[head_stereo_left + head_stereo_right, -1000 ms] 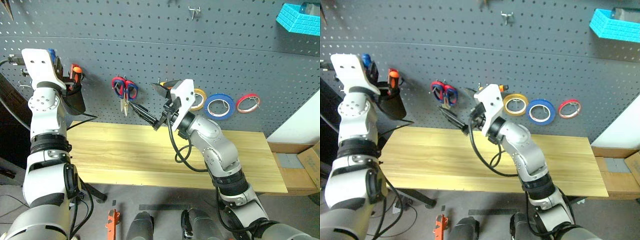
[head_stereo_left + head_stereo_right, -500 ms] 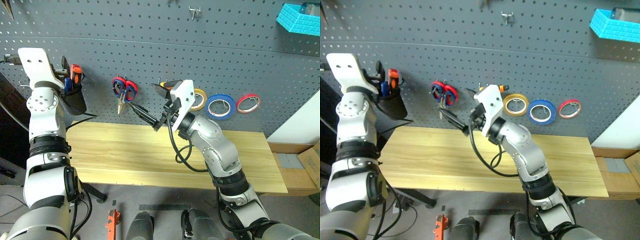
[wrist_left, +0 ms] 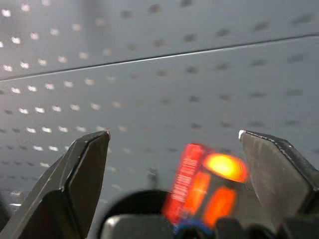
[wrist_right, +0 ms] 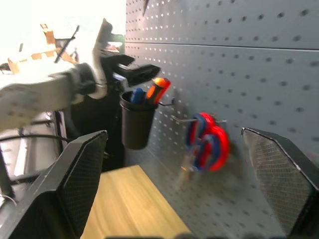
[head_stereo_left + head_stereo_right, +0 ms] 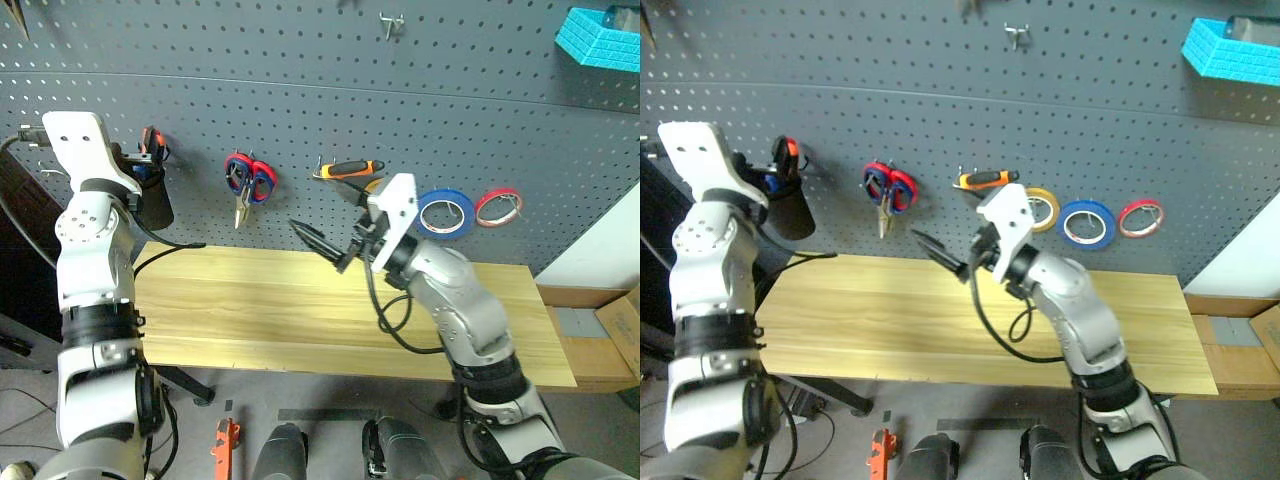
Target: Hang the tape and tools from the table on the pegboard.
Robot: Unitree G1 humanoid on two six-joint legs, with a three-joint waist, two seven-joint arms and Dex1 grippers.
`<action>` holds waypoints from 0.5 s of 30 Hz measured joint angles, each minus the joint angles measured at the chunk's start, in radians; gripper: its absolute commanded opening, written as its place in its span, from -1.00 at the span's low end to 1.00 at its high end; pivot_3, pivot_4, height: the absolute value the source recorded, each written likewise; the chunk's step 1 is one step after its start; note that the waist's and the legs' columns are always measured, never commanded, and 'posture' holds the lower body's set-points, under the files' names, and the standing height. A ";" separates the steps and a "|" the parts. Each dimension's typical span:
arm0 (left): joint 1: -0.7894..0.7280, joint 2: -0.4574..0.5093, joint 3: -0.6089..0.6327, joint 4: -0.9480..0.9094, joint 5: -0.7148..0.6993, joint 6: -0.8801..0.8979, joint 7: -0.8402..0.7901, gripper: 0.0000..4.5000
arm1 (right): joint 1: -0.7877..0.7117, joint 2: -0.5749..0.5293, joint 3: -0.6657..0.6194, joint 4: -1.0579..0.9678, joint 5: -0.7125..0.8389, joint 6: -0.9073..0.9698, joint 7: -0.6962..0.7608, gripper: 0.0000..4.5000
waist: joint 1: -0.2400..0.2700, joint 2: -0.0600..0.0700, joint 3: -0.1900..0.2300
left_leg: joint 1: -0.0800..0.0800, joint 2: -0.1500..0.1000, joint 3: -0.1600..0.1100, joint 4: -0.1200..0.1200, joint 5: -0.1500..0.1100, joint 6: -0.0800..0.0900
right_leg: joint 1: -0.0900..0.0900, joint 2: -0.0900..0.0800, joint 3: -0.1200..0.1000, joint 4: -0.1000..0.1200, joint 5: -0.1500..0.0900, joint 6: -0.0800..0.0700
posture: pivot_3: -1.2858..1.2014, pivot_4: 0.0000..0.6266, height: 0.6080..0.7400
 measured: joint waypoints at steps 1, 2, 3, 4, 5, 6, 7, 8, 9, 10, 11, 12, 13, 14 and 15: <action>0.037 -0.015 0.017 -0.084 -0.029 0.042 0.002 0.98 | 0.028 -0.020 -0.013 -0.030 0.012 0.017 0.001 1.00 | 0.000 0.000 0.000 | 0.000 0.000 0.000 0.000 0.000 0.000 | 0.000 0.000 0.000 -0.001 0.000 0.000 | 0.13 -0.72 1.00; 0.078 -0.027 0.028 -0.161 -0.050 0.076 0.006 0.98 | 0.059 -0.038 -0.024 -0.062 0.026 0.035 0.001 1.00 | 0.000 0.000 0.000 | 0.001 0.000 0.000 0.000 0.000 0.000 | 0.001 -0.001 0.001 -0.001 0.000 0.000 | 0.14 -0.72 1.00; 0.119 -0.037 0.033 -0.227 -0.067 0.103 0.009 0.98 | 0.087 -0.057 -0.032 -0.088 0.032 0.051 0.002 1.00 | 0.000 0.000 0.000 | 0.002 0.000 0.001 0.000 0.000 0.000 | 0.001 -0.001 0.002 0.000 0.000 0.000 | 0.14 -0.72 1.00; 0.184 -0.044 0.033 -0.318 -0.080 0.137 0.012 0.98 | 0.124 -0.080 -0.041 -0.123 0.041 0.075 0.000 1.00 | 0.000 0.000 -0.001 | 0.002 0.000 0.001 0.000 0.000 0.000 | 0.002 -0.001 0.005 -0.001 0.000 0.000 | 0.14 -0.72 1.00; 0.223 -0.056 0.031 -0.369 -0.087 0.154 0.012 0.98 | 0.148 -0.096 -0.052 -0.143 0.049 0.088 -0.002 1.00 | 0.000 0.000 -0.001 | 0.003 0.000 0.002 0.000 0.000 0.000 | 0.002 -0.001 0.006 0.000 0.000 0.000 | 0.14 -0.72 1.00; 0.282 -0.076 0.030 -0.450 -0.093 0.185 0.017 0.98 | 0.178 -0.112 -0.069 -0.169 0.058 0.110 -0.007 1.00 | -0.001 0.000 -0.001 | 0.004 0.000 0.002 0.000 0.000 0.000 | 0.002 0.001 0.007 0.000 0.000 0.001 | 0.13 -0.72 1.00; 0.336 -0.099 0.028 -0.525 -0.107 0.213 0.026 0.98 | 0.207 -0.127 -0.082 -0.197 0.064 0.127 -0.017 1.00 | -0.001 0.000 -0.001 | 0.004 0.001 0.003 0.000 0.000 0.000 | 0.003 0.002 0.008 -0.001 -0.001 0.002 | 0.13 -0.72 1.00; 0.401 -0.133 0.022 -0.610 -0.122 0.240 0.040 0.98 | 0.243 -0.137 -0.099 -0.226 0.069 0.146 -0.033 1.00 | -0.001 0.000 -0.002 | 0.006 0.001 0.003 0.000 0.000 0.000 | 0.004 0.002 0.009 0.000 -0.002 0.004 | 0.12 -0.73 1.00; 0.447 -0.155 0.011 -0.664 -0.129 0.256 0.046 0.98 | 0.265 -0.142 -0.110 -0.241 0.067 0.159 -0.049 1.00 | -0.001 0.000 -0.004 | 0.007 0.001 0.003 0.000 0.000 0.000 | 0.006 0.002 0.009 0.000 -0.003 0.004 | 0.12 -0.74 1.00; 0.510 -0.178 -0.004 -0.720 -0.132 0.266 0.051 0.98 | 0.295 -0.148 -0.113 -0.259 0.063 0.167 -0.067 1.00 | -0.001 0.001 -0.006 | 0.010 0.001 0.004 0.000 0.000 0.000 | 0.008 0.002 0.010 -0.001 -0.003 0.004 | 0.12 -0.74 1.00; 0.574 -0.201 -0.022 -0.761 -0.132 0.274 0.053 0.98 | 0.328 -0.154 -0.114 -0.275 0.048 0.174 -0.087 1.00 | -0.002 0.002 -0.007 | 0.015 0.001 0.005 -0.001 0.000 0.000 | 0.013 0.003 0.010 -0.002 -0.004 0.003 | 0.12 -0.74 1.00; 0.632 -0.223 -0.041 -0.784 -0.132 0.278 0.054 0.98 | 0.358 -0.158 -0.114 -0.283 0.029 0.179 -0.109 1.00 | -0.002 0.003 -0.008 | 0.019 0.001 0.005 -0.002 -0.001 0.000 | 0.017 0.003 0.011 -0.003 -0.008 -0.002 | 0.11 -0.75 1.00; 0.675 -0.242 -0.058 -0.797 -0.126 0.278 0.055 0.98 | 0.381 -0.161 -0.115 -0.285 0.008 0.181 -0.133 1.00 | -0.002 0.004 -0.011 | 0.020 0.001 0.005 -0.002 0.000 0.000 | 0.018 0.003 0.011 -0.003 -0.008 -0.003 | 0.11 -0.75 1.00; 0.717 -0.263 -0.082 -0.800 -0.117 0.276 0.057 0.98 | 0.412 -0.171 -0.113 -0.281 -0.028 0.179 -0.161 1.00 | -0.002 0.005 -0.014 | 0.020 0.001 0.005 -0.001 0.000 0.001 | 0.018 0.003 0.011 -0.003 -0.008 -0.003 | 0.10 -0.77 1.00; 0.745 -0.279 -0.103 -0.797 -0.109 0.274 0.056 0.98 | 0.433 -0.182 -0.110 -0.268 -0.062 0.175 -0.181 1.00 | -0.002 0.005 -0.017 | 0.021 0.001 0.005 0.000 0.000 0.000 | 0.019 0.004 0.011 -0.003 -0.008 -0.003 | 0.10 -0.77 1.00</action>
